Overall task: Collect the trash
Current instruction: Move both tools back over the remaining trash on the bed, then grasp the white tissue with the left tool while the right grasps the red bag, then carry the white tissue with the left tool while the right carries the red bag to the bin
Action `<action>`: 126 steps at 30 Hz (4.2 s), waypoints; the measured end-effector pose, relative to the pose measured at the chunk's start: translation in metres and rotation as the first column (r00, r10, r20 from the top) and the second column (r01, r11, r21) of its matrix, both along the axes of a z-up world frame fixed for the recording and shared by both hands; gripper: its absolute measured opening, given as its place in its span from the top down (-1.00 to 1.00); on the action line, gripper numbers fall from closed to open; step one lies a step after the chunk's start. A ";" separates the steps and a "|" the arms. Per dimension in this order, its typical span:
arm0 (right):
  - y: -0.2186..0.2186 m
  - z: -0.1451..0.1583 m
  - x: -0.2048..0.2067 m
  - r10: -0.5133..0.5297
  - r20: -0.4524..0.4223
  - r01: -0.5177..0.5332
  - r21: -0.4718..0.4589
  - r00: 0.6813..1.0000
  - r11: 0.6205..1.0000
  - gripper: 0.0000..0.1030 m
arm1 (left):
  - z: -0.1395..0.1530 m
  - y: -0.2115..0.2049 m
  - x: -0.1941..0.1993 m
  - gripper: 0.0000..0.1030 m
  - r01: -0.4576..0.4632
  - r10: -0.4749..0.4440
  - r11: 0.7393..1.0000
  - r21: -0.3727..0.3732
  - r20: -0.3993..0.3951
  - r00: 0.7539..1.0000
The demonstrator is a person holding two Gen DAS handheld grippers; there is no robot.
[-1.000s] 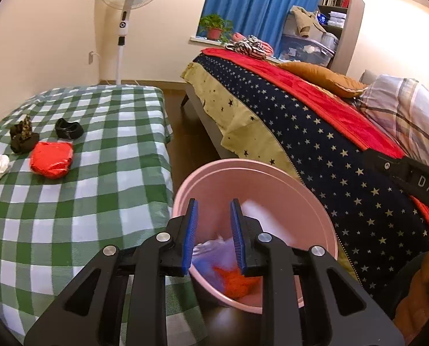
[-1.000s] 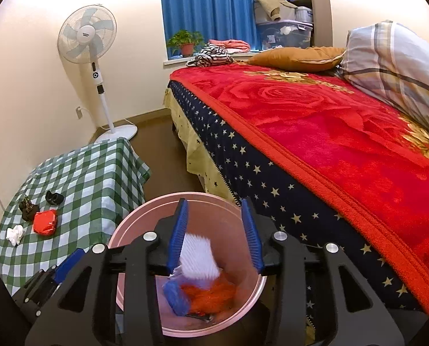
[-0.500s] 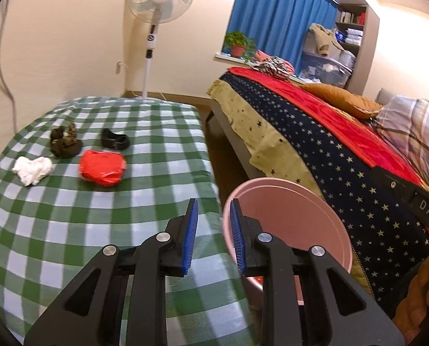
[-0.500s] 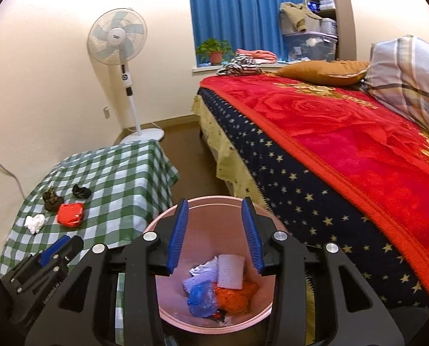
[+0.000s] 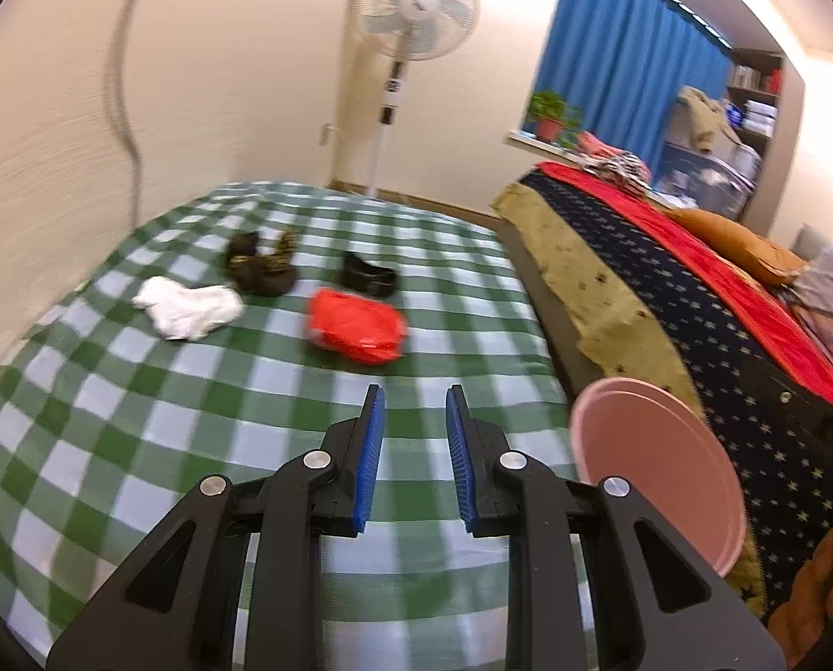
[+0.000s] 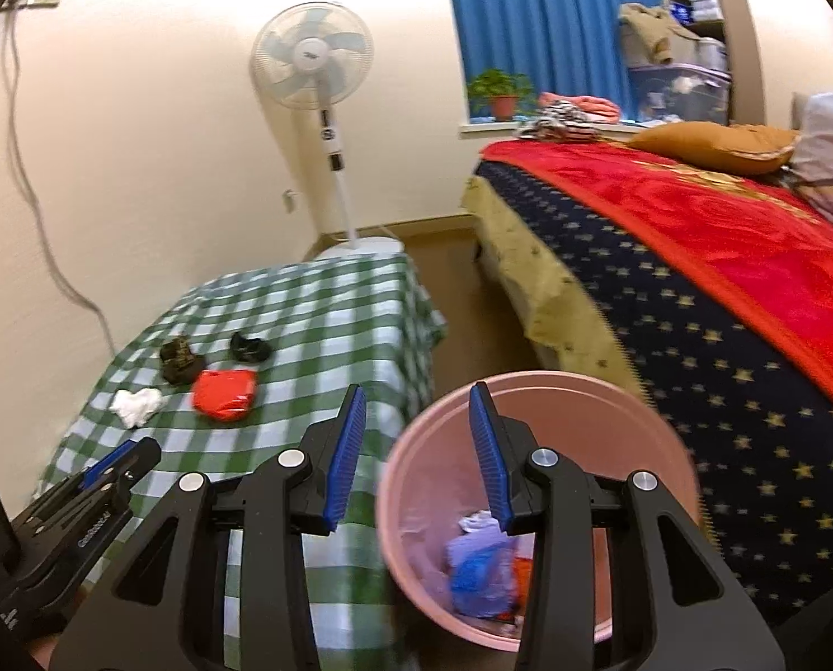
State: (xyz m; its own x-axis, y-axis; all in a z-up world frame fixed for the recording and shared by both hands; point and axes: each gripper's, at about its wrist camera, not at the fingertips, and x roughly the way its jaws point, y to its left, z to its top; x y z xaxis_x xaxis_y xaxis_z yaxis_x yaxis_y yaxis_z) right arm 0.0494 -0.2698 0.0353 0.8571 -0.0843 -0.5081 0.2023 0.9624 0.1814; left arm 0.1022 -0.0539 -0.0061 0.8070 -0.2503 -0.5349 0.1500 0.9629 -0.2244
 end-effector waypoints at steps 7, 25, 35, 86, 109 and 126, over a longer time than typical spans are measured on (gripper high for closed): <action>0.024 -0.009 0.022 0.089 0.003 -0.089 0.029 0.996 0.996 0.24 | -0.006 0.042 0.009 0.57 -0.134 0.134 0.991 0.008 -0.001 0.991; 0.073 -0.034 0.103 0.242 -0.024 -0.237 0.124 0.970 0.964 -0.24 | -0.022 0.091 0.053 0.57 -0.273 0.273 0.962 0.007 -0.057 0.960; 0.102 -0.056 0.164 0.333 -0.112 -0.318 0.138 0.936 0.938 -0.62 | -0.026 0.105 0.081 0.57 -0.294 0.292 0.956 -0.013 -0.079 0.953; 0.119 -0.049 0.175 0.377 -0.193 -0.362 0.109 0.906 0.926 -0.39 | -0.035 0.092 0.110 0.77 -0.257 0.256 0.966 0.018 -0.191 0.948; 0.057 0.022 0.047 0.197 -0.092 -0.198 -0.001 0.976 0.980 -0.39 | 0.025 0.055 0.030 0.77 -0.112 0.112 0.994 0.017 -0.052 0.992; 0.012 0.058 -0.005 0.110 -0.073 -0.113 -0.045 0.991 0.993 -0.39 | 0.048 0.036 -0.005 0.77 -0.028 0.028 1.000 0.014 0.010 1.000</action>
State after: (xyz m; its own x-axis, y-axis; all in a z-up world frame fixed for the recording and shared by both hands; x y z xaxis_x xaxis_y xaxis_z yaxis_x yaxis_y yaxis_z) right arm 0.0448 -0.2576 0.0929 0.8249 -0.0162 -0.5650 0.1036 0.9870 0.1229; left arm 0.0974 -0.0183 0.0415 0.8188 -0.2206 -0.5301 0.1254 0.9697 -0.2098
